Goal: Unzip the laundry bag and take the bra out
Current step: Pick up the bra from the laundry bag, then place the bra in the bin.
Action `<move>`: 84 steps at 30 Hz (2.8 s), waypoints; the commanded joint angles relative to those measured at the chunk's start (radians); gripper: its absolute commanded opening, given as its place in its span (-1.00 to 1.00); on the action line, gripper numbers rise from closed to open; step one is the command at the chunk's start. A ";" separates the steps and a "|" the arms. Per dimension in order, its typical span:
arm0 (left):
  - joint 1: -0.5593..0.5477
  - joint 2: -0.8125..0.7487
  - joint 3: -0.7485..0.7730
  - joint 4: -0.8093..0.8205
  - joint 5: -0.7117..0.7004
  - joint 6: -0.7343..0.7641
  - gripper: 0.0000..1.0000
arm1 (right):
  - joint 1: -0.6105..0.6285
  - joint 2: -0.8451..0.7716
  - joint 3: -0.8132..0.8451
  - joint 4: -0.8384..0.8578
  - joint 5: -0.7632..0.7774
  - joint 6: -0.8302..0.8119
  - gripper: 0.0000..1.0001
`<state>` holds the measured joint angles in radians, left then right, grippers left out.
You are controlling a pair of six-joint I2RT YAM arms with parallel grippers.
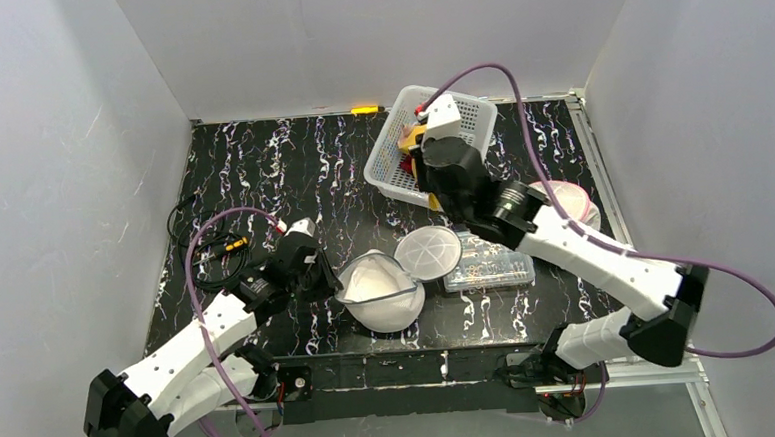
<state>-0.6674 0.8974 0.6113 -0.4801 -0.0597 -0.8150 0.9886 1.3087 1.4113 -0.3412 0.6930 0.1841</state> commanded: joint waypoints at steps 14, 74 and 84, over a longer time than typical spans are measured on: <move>0.003 -0.092 0.084 -0.097 0.009 0.016 0.01 | -0.270 0.364 0.099 0.218 0.097 -0.113 -0.97; 0.003 -0.071 0.084 -0.105 -0.022 0.028 0.09 | -0.331 0.372 -0.006 0.183 -0.232 0.035 -0.34; 0.003 -0.092 0.077 -0.130 -0.033 0.032 0.07 | -0.410 0.421 -0.082 0.233 -0.287 0.101 -0.32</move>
<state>-0.6674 0.8272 0.6632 -0.5648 -0.0662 -0.8028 0.5945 1.7508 1.3712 -0.1734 0.4252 0.2512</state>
